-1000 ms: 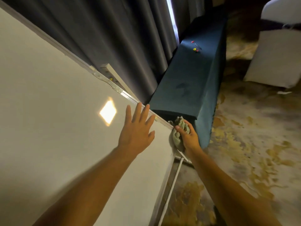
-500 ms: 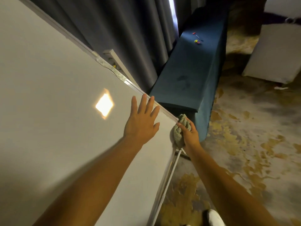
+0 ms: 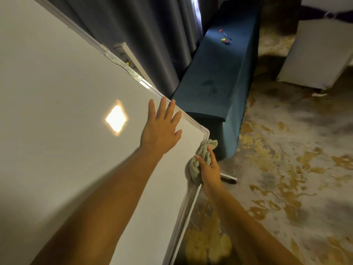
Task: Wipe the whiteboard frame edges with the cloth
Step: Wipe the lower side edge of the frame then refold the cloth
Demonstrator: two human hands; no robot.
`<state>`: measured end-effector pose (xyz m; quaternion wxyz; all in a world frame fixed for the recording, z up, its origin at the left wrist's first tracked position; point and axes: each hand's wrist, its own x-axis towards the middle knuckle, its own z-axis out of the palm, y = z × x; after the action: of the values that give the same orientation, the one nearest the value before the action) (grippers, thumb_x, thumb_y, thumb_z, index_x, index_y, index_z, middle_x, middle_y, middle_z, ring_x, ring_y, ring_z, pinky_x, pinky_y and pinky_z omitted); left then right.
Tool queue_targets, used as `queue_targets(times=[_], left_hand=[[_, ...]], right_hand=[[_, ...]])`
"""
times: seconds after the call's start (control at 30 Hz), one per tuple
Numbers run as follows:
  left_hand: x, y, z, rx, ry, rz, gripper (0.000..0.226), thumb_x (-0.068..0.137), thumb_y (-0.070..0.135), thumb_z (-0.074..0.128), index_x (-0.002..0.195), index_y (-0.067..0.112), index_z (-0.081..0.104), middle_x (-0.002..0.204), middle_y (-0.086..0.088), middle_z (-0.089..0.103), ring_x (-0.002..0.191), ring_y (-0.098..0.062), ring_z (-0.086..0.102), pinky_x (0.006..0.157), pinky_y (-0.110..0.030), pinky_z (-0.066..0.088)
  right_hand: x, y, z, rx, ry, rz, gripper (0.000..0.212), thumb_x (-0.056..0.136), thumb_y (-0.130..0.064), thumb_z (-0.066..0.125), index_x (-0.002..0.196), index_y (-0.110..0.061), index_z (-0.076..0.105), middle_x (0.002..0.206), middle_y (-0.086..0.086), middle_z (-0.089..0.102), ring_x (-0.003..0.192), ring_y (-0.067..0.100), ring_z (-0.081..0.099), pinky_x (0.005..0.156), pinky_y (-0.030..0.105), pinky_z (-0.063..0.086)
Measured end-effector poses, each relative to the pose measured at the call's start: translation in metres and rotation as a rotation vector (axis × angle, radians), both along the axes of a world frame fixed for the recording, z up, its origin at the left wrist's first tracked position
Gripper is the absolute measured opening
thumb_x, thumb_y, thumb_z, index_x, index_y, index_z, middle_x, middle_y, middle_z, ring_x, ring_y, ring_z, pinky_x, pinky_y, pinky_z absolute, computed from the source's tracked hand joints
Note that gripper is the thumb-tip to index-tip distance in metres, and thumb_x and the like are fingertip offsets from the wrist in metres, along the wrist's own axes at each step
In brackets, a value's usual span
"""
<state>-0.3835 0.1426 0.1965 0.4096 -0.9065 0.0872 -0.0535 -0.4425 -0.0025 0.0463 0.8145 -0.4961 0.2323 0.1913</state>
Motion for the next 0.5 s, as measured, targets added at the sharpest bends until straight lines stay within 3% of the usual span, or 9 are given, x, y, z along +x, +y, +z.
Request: queue_targets(times=[0.17,0.27,0.37,0.5], left_hand=[[-0.015,-0.002,0.017,-0.109,-0.038,-0.035,0.081,0.101,0.073,0.016,0.170,0.032,0.011,0.179,-0.013,0.000,0.164,-0.044,0.007,0.128,-0.069,0.006],[-0.047,0.007,0.028,-0.244,-0.080,-0.028,0.082,0.097,0.070,0.010,0.169,0.031,0.012,0.179,-0.012,0.003,0.163,-0.044,0.013,0.129,-0.069,0.012],[-0.106,0.021,0.026,-0.227,0.003,-0.044,0.084,0.094,0.069,0.004,0.169,0.031,0.009,0.178,-0.013,-0.006,0.163,-0.047,0.007,0.126,-0.071,0.013],[-0.183,0.030,0.015,-0.180,0.005,-0.057,0.083,0.099,0.073,0.025,0.169,0.030,0.011,0.178,-0.015,-0.008,0.163,-0.047,0.002,0.126,-0.073,0.010]], right_hand=[[-0.062,0.009,0.004,0.011,0.024,0.011,0.060,0.094,-0.031,0.066,0.146,-0.046,0.040,0.152,0.004,0.043,0.136,0.034,0.046,0.110,0.057,0.041],[-0.080,0.015,0.006,-0.005,0.011,0.012,0.061,0.096,-0.029,0.065,0.148,-0.044,0.038,0.152,0.006,0.042,0.136,0.035,0.046,0.110,0.056,0.042],[-0.092,0.022,0.013,-0.018,0.005,0.001,0.059,0.096,-0.030,0.064,0.148,-0.041,0.039,0.150,0.007,0.044,0.134,0.035,0.047,0.110,0.056,0.042],[-0.111,0.024,0.015,-0.027,-0.038,0.000,0.054,0.096,-0.029,0.065,0.145,-0.035,0.044,0.138,0.007,0.056,0.119,0.027,0.059,0.098,0.044,0.052]])
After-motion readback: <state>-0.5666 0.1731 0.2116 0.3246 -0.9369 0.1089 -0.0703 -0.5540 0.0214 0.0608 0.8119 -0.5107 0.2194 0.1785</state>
